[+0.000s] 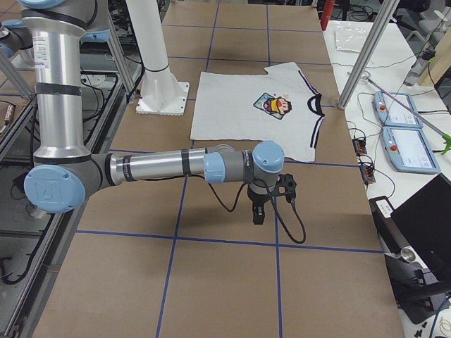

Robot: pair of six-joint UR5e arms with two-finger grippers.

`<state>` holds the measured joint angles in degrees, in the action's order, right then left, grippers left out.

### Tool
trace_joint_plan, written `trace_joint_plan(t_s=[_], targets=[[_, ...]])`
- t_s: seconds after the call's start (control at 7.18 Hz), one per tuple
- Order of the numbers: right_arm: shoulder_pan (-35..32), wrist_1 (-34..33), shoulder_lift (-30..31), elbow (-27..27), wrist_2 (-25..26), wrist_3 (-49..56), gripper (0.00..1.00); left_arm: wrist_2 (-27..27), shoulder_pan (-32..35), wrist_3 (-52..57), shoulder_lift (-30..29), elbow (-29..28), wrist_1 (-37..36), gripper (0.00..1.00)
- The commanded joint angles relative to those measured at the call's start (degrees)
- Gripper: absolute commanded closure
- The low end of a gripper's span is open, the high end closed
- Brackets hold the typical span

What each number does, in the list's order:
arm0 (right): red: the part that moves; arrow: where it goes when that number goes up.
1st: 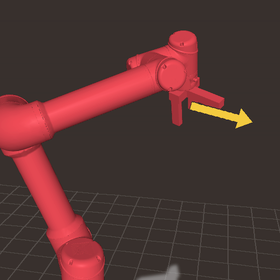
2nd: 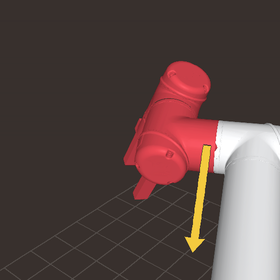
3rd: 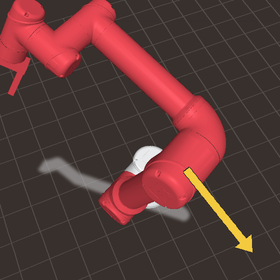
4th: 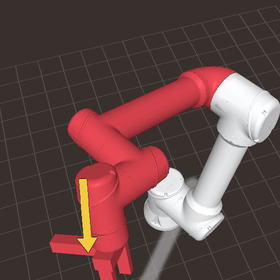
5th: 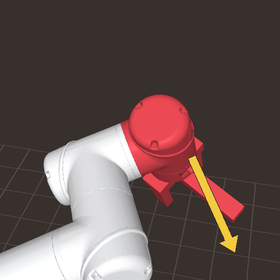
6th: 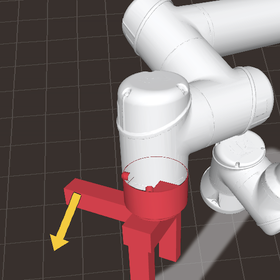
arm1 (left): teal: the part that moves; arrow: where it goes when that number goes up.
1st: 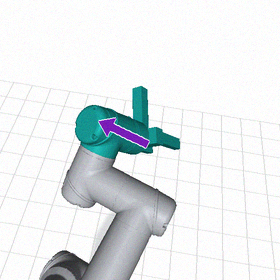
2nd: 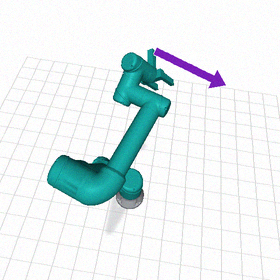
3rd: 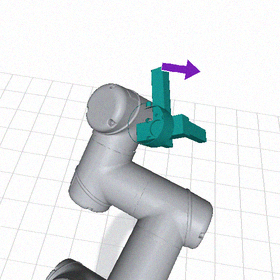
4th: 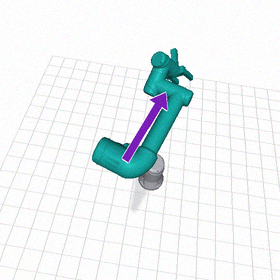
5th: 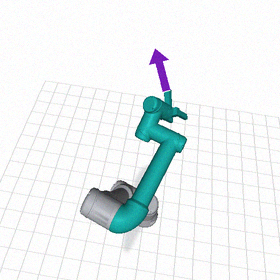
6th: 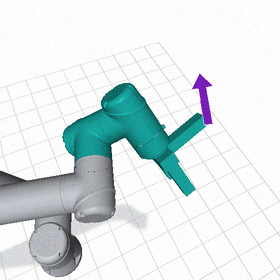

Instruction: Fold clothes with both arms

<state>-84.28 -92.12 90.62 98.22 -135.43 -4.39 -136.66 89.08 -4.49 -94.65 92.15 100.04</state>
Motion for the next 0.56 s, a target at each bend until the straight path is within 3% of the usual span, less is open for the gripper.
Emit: trace_joint_plan(t_s=[0.0,0.42], targets=[[1.0,1.7,-0.3,0.1,-0.9,0.0,0.0,-0.3,-0.1,-0.2,0.3,0.5,-0.1,0.0],[1.1,9.7,0.6,-0.3,-0.9,-8.0,0.0,-0.5,-0.7,0.2,2.1,2.2,0.6,0.0]])
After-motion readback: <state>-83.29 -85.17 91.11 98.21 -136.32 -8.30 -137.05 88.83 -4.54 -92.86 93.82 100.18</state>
